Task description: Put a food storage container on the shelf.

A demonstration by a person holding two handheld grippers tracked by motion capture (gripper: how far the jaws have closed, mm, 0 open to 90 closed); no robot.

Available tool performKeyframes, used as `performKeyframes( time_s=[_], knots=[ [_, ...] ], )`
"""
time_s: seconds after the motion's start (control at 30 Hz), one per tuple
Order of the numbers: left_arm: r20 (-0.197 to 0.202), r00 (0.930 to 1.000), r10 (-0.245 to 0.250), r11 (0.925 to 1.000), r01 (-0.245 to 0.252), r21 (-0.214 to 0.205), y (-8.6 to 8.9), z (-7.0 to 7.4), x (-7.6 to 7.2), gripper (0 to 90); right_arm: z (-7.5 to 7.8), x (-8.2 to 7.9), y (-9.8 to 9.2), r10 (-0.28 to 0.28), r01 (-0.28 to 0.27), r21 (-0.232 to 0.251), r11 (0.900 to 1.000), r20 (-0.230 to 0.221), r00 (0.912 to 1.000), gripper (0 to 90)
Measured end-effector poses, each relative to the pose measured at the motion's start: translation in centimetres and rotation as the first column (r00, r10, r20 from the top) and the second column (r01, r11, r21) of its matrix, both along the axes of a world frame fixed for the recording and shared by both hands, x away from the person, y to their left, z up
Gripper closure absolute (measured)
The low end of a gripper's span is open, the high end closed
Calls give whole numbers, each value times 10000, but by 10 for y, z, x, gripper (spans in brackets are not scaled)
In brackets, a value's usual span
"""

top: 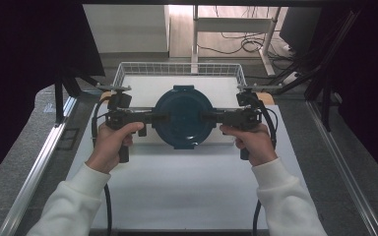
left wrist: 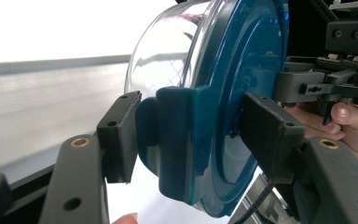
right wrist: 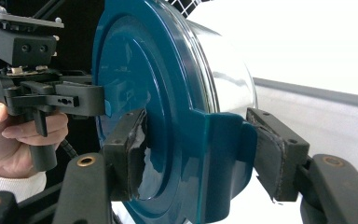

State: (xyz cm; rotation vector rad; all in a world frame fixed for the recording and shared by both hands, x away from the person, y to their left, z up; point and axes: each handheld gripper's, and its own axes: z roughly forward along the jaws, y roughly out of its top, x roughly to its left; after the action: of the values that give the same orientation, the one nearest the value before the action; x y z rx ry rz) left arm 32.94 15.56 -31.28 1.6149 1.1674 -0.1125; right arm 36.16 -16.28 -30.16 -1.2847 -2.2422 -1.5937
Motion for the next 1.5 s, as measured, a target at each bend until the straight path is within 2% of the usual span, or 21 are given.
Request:
performKeyframes(
  time_s=[0.6, 0.7, 0.8, 1.07, 1.23, 1.5],
  knots=[
    [-12, 9999, -116, 9994, 117, 339, -5, 25, 39, 400, 16, 35, -6, -151, 154, 350, 9993, -94, 9998, 401],
    [-47, 9999, -132, 9996, 133, 249, -4, 28, 47, 400, 19, 42, -6, -182, 185, 324, 9993, -88, 9998, 401],
    [-44, 10000, -49, 10000, 49, 42, -3, 28, 56, 400, 24, 49, -5, -199, 200, 231, 9995, -34, 9998, 401],
    [-246, 9996, -160, 9998, 158, -73, 0, 27, 79, 401, 27, 71, -1, -303, 305, 107, 9995, -199, 9993, 402],
    [-313, 9993, -208, 9998, 209, 40, 1, 29, 92, 400, 27, 84, -1, -331, 336, 169, 9993, -287, 9990, 402],
    [-605, 9980, -176, 9998, 170, -115, 7, 24, 106, 400, 26, 100, 2, -400, 411, 184, 9990, -553, 9977, 406]
  ],
)
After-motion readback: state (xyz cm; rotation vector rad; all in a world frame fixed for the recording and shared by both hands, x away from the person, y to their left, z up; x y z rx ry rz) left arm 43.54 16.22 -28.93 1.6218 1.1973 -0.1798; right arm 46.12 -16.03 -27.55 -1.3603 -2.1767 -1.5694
